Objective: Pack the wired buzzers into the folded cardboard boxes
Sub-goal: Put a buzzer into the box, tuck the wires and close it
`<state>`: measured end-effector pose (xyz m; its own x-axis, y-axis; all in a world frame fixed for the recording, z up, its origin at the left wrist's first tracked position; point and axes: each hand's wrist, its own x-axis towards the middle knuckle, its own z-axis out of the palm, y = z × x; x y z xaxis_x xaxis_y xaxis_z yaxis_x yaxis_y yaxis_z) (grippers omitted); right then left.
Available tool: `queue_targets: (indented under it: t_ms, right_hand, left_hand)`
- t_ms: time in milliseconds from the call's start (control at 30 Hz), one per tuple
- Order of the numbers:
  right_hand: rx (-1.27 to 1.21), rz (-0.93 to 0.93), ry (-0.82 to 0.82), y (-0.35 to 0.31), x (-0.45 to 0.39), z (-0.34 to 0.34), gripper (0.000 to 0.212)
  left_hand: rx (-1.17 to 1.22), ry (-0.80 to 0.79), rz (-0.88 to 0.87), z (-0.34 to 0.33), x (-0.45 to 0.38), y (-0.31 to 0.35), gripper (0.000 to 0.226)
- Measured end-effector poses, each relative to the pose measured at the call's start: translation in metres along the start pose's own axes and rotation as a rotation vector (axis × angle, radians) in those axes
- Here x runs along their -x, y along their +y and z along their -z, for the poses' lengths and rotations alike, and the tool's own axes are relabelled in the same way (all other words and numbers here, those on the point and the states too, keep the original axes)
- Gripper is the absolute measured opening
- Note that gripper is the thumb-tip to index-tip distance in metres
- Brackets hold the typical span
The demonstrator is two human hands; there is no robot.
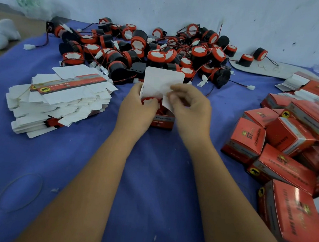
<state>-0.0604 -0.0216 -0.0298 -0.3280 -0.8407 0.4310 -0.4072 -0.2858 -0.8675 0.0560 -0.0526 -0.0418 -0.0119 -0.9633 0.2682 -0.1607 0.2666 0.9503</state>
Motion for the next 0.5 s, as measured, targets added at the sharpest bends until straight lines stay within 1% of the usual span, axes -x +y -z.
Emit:
queue_targets:
  t_ms: [67,100,133,200,233,267,333,367,433,500]
  right_hand:
    - [0.072,0.010,-0.064,0.002,0.002,-0.007,0.023]
    - [0.070,0.008,-0.068,0.003,0.002,-0.008,0.025]
    - [0.060,0.006,-0.059,0.004,0.001,-0.009,0.026]
    - [0.055,0.013,-0.033,0.003,0.002,-0.008,0.028]
    - [0.055,0.020,-0.024,0.003,0.003,-0.008,0.030]
    - [0.053,0.023,-0.022,0.003,0.003,-0.009,0.031]
    - [0.053,0.018,-0.036,0.002,0.004,-0.011,0.032]
    - [0.063,0.016,-0.033,0.002,0.004,-0.011,0.032]
    - [0.144,0.003,0.042,0.004,0.002,-0.011,0.039]
    - [0.146,-0.049,0.118,0.005,0.000,-0.009,0.054]
  left_hand:
    - [0.007,-0.023,0.015,0.001,0.000,0.001,0.029]
    - [0.097,-0.044,0.047,0.003,0.000,0.000,0.021]
    - [0.244,-0.082,0.108,0.006,0.000,0.004,0.020]
    - [0.561,-0.137,0.214,0.012,-0.001,0.004,0.043]
    - [0.617,-0.128,0.227,0.014,-0.004,0.003,0.049]
    - [0.601,-0.108,0.241,0.014,-0.004,0.003,0.048]
    - [0.394,-0.072,0.215,0.012,-0.004,0.003,0.032]
    - [0.297,-0.073,0.172,0.010,-0.004,0.003,0.028]
    - [0.182,-0.093,0.096,0.007,-0.003,-0.001,0.035]
    - [0.151,-0.081,0.052,0.006,-0.002,-0.003,0.041]
